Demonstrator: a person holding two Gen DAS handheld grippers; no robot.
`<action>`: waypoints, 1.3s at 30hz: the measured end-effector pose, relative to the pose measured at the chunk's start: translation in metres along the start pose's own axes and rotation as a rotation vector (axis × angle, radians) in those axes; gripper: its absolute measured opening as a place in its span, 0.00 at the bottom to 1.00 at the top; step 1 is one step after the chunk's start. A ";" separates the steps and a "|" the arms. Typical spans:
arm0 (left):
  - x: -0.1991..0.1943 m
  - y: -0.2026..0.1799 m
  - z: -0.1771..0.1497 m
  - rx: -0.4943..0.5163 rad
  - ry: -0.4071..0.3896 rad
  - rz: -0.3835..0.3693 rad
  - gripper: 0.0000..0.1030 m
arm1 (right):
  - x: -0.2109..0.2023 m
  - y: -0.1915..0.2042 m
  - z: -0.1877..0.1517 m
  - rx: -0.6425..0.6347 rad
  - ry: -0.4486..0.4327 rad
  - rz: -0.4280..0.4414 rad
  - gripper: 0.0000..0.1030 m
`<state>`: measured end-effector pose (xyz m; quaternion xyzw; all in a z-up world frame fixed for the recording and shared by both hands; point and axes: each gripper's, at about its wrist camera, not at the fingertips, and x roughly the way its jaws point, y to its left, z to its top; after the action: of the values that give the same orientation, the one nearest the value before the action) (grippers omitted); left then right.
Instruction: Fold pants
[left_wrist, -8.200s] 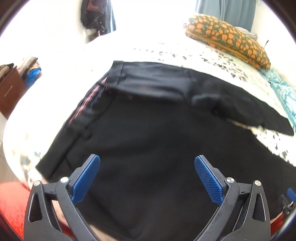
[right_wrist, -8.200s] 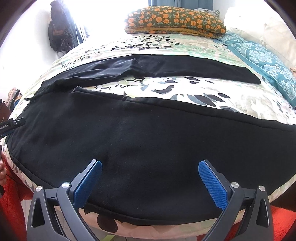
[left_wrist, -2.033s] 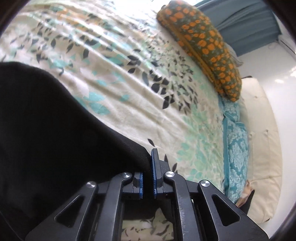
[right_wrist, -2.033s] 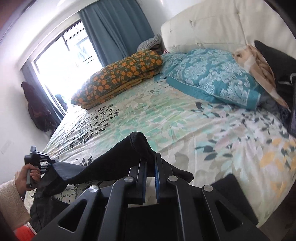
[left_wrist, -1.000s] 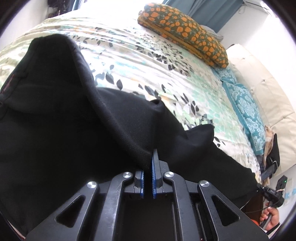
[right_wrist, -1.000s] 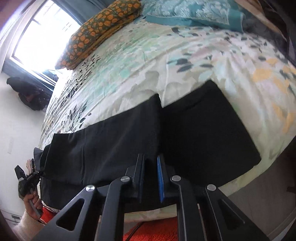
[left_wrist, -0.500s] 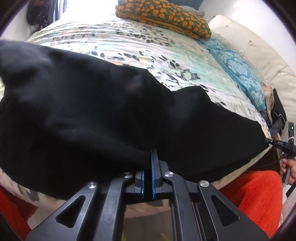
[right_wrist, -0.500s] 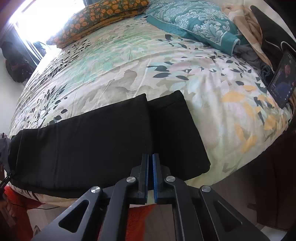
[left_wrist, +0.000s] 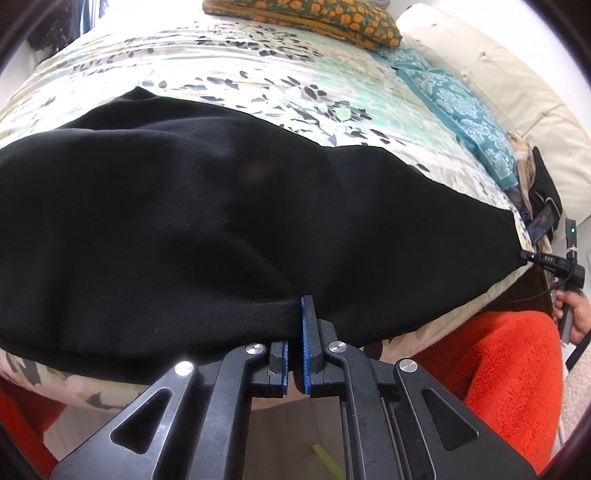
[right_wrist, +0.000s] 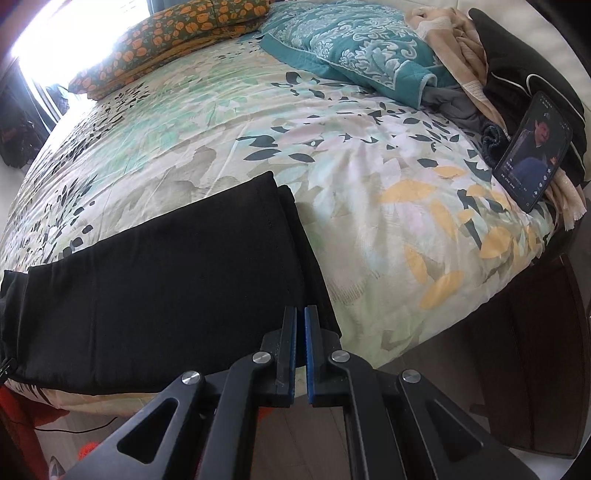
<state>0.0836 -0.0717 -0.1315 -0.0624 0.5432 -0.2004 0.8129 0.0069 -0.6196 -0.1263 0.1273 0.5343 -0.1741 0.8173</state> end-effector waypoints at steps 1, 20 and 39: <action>0.004 -0.005 -0.002 0.007 0.001 0.006 0.04 | 0.001 -0.001 0.000 0.004 0.006 -0.002 0.04; -0.114 0.182 0.004 -0.341 -0.161 0.164 0.68 | -0.069 0.079 -0.002 -0.038 -0.160 -0.028 0.86; -0.137 0.335 0.024 -0.258 -0.087 0.334 0.07 | 0.025 0.352 -0.091 -0.322 0.025 0.239 0.95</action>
<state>0.1466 0.2846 -0.1108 -0.0836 0.5315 0.0114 0.8428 0.0888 -0.2677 -0.1780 0.0598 0.5464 0.0135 0.8353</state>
